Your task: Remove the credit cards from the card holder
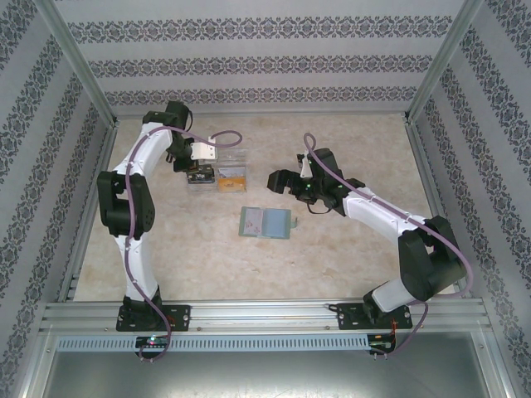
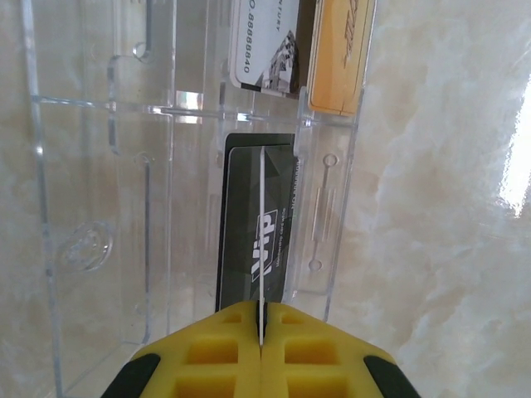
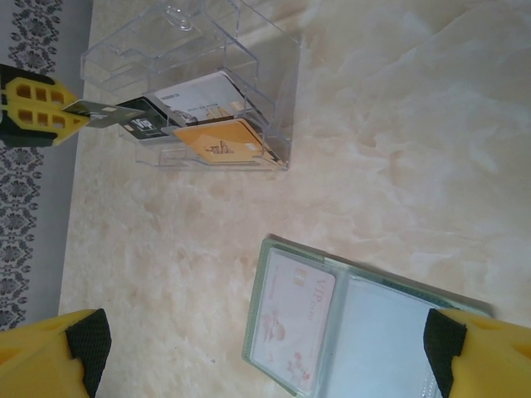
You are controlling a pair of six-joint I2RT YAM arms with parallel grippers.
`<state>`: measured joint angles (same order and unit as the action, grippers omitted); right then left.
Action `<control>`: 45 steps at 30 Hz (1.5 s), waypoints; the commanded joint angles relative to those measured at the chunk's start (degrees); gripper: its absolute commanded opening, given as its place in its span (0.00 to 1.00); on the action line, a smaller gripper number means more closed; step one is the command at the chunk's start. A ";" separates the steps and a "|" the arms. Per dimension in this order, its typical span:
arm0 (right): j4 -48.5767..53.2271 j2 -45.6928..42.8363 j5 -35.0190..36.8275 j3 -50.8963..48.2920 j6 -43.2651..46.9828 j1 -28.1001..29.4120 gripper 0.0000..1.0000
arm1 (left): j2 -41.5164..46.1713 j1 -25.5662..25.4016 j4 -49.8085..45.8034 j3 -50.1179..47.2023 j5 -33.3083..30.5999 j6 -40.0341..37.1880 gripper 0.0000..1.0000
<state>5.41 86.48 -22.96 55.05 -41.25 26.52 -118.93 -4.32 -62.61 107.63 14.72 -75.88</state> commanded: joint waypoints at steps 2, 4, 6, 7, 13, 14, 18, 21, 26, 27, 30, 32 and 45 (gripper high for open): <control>0.16 0.05 -1.21 1.65 -1.41 1.24 0.98 | -3.80 0.63 -2.76 4.75 0.89 -0.68 0.00; 0.11 -0.32 -0.80 1.34 -1.55 1.42 0.98 | -4.26 0.68 -2.23 4.78 1.10 -0.49 0.00; 0.20 -0.76 -0.60 1.07 -1.61 1.51 0.98 | -4.57 0.71 -2.13 4.79 1.23 -0.34 0.02; 0.21 -0.92 -0.53 1.10 -1.54 1.51 0.98 | -4.77 0.64 -1.91 4.78 1.05 -0.19 0.03; 0.62 -0.86 -0.06 1.23 -1.36 1.73 0.98 | -4.67 0.63 -0.46 6.12 -0.35 3.63 0.32; 0.99 -0.66 0.31 1.41 -1.22 1.86 0.98 | -4.40 0.67 -0.34 6.48 -0.09 4.05 0.34; 3.08 -0.01 1.94 2.36 -0.03 2.91 0.98 | -2.70 0.63 0.52 7.47 1.30 5.47 0.39; 4.98 0.38 4.07 3.08 0.88 4.06 0.98 | -1.06 0.70 1.76 7.09 1.73 6.30 0.39; 4.94 0.58 4.69 2.80 0.74 4.83 0.98 | -0.86 0.74 -0.52 5.91 1.47 7.14 0.39; 4.84 0.49 4.68 2.76 0.80 4.93 0.98 | -0.79 0.79 -0.93 5.39 1.46 7.46 0.40; 4.74 0.04 4.77 2.22 0.91 5.20 0.98 | -0.99 1.28 -1.02 4.22 1.82 9.45 0.41; 4.84 -0.08 4.68 2.09 0.91 5.16 0.98 | -1.98 1.74 -2.24 4.88 2.80 11.25 0.43; 4.95 -0.34 5.31 2.67 0.91 5.58 0.98 | -7.69 3.09 -4.38 7.28 4.37 12.95 0.44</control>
<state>9.67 86.50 -18.79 56.53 -41.58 31.40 -125.16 -1.80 -64.60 112.88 17.80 -63.81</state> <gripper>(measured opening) 0.982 0.440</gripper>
